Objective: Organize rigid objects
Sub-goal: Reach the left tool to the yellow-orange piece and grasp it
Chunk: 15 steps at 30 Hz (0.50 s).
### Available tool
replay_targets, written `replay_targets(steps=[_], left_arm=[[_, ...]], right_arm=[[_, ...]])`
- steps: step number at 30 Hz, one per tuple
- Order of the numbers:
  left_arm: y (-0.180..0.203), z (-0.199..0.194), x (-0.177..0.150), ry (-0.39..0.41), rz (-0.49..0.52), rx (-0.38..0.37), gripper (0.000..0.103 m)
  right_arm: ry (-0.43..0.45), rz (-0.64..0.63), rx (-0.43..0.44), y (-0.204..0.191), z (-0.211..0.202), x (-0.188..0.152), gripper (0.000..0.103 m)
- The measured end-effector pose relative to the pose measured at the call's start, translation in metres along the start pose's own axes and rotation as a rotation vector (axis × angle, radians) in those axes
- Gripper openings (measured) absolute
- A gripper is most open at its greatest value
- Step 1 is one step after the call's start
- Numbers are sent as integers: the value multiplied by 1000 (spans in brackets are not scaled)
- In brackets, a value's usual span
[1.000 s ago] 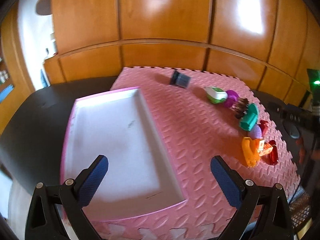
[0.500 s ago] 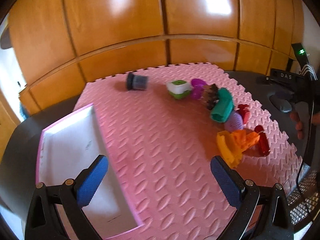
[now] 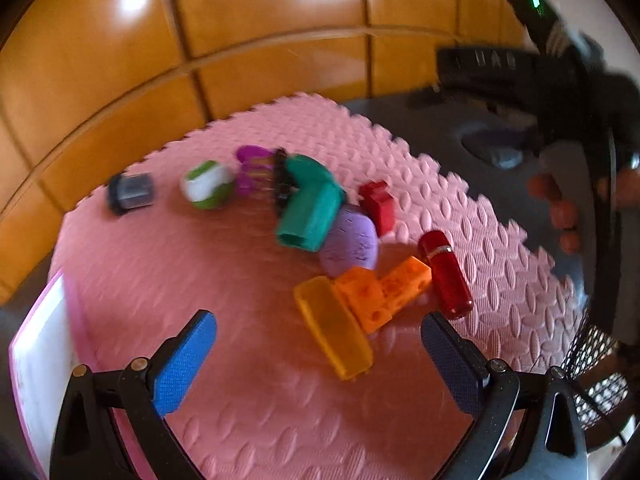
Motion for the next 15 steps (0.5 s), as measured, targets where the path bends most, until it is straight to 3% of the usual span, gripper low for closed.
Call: replay_targets(steps=[3, 8, 13, 15], left_arm=[[1, 11, -1, -32, 13, -12, 100], [-5, 24, -21, -101, -34, -52, 83], [-7, 38, -23, -118, -92, -76, 79], [-7, 39, -18, -98, -84, -55, 58]], right_arm=[[-14, 6, 0, 1, 2, -1, 95], [-26, 11, 1, 3, 4, -2, 96], [-32, 7, -7, 3, 6, -2, 96], [-38, 0, -17, 3, 8, -3, 95]])
Point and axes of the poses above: each gripper's, at about its wrist camera, not at the fingertips, and z roughly the way its jaws point, y to its right, x to its top, the point moved 10 cm from there along z, roughly the way its jaws point, and after that the axes turned 2 degrees about -y, right-handed, at the moved point
